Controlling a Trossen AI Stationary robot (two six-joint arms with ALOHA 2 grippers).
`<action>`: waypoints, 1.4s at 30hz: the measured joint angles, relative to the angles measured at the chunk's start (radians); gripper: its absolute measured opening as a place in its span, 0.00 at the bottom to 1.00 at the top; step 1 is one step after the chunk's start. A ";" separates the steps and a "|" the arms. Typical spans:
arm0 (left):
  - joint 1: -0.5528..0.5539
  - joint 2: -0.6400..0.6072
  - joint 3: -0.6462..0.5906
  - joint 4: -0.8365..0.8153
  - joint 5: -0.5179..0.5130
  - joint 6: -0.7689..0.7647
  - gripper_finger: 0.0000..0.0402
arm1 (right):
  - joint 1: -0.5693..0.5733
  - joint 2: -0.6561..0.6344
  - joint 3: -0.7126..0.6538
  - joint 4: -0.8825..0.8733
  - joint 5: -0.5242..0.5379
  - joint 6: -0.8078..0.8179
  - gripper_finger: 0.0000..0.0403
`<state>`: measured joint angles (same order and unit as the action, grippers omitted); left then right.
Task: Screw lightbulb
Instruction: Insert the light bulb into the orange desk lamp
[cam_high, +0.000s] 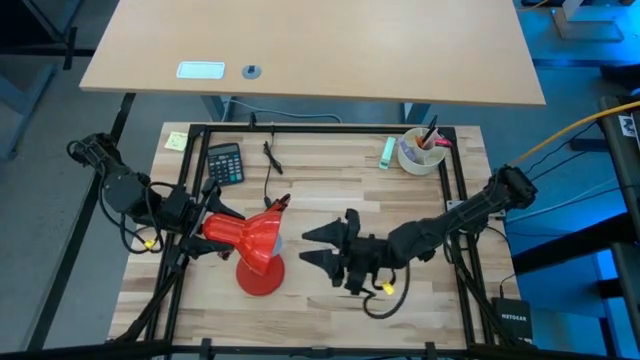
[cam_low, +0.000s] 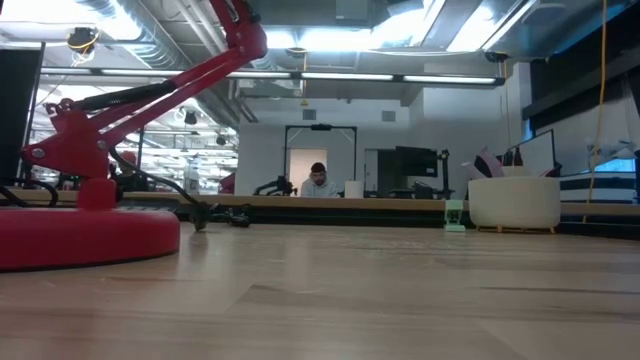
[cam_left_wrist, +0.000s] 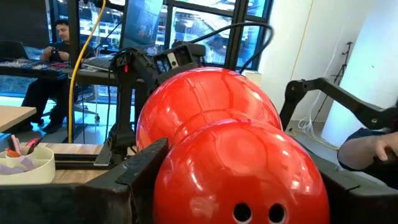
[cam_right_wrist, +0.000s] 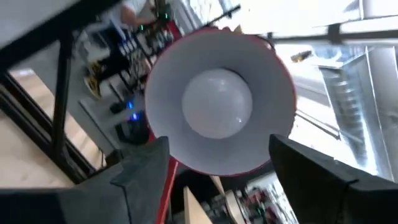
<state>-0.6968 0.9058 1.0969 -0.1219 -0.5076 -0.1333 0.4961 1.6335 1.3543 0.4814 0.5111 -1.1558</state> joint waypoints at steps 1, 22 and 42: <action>0.000 0.000 0.000 0.000 0.000 -0.002 0.64 | 0.000 0.016 0.027 -0.012 0.026 0.003 0.73; 0.000 0.000 0.000 0.002 0.002 -0.017 0.63 | -0.017 0.165 0.166 0.021 0.080 -0.554 0.90; 0.000 0.000 0.001 0.002 0.003 -0.022 0.64 | -0.094 0.196 0.165 0.101 -0.200 -0.738 0.90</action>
<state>-0.6968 0.9058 1.0976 -0.1200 -0.5049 -0.1551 0.4019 1.8300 1.5196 0.5825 0.3115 -1.8942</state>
